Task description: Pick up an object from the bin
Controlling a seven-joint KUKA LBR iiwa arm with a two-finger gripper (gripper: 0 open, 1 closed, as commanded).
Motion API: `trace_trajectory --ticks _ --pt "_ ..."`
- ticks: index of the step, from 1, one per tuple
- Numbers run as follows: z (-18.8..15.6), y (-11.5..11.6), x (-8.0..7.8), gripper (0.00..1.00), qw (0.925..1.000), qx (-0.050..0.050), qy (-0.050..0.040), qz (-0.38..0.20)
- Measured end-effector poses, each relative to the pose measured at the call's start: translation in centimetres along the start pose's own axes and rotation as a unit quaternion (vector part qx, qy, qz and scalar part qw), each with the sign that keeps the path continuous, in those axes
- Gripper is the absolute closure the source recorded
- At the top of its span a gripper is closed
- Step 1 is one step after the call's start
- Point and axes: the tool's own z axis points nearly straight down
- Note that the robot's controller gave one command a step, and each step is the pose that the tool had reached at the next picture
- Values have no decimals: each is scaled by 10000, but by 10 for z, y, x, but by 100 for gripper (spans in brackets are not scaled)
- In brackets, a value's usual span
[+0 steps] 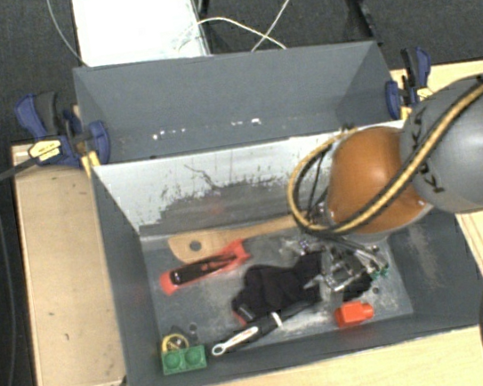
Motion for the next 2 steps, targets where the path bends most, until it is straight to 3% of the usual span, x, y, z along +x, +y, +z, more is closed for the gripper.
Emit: trace_trajectory --ticks 1,2 --pt "0 10 13 100 9979 -11 52 639" --pt "0 10 14 100 9979 -11 52 640"
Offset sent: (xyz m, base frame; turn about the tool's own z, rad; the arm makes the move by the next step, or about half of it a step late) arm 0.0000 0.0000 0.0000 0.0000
